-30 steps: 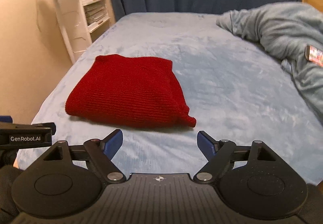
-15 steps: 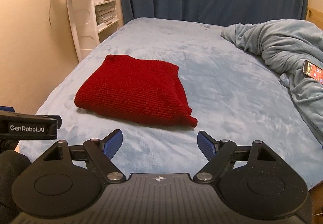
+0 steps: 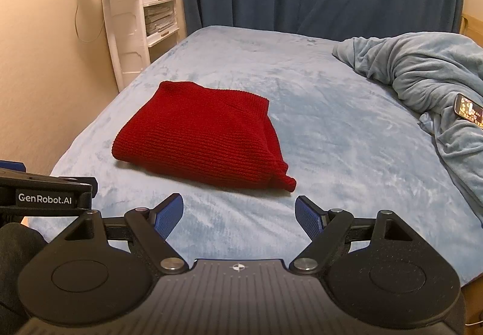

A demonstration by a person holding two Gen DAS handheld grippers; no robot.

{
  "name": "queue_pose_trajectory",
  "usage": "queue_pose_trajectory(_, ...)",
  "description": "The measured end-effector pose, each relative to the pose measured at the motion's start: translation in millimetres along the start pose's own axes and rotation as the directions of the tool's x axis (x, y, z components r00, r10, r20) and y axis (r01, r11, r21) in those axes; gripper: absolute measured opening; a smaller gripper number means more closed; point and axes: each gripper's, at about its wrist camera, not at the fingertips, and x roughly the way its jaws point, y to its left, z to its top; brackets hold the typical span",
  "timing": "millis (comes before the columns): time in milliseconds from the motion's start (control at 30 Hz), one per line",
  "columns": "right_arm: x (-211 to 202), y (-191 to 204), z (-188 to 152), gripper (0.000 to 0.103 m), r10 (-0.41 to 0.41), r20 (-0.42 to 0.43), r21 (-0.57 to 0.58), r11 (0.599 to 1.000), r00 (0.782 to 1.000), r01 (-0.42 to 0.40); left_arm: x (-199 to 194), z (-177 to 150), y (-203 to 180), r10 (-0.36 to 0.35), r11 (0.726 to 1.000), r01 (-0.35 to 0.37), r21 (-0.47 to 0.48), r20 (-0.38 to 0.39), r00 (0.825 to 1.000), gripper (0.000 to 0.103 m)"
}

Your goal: Fold small clothes

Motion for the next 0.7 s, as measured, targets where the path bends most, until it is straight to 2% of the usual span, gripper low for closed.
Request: queue_pose_trajectory(700,-0.2,-4.0,-1.2,0.082,0.010,-0.005,-0.013,1.000,1.000,-0.010,-1.0,-0.2,0.0,0.001,1.000,-0.001,0.003,0.004,1.000,0.103)
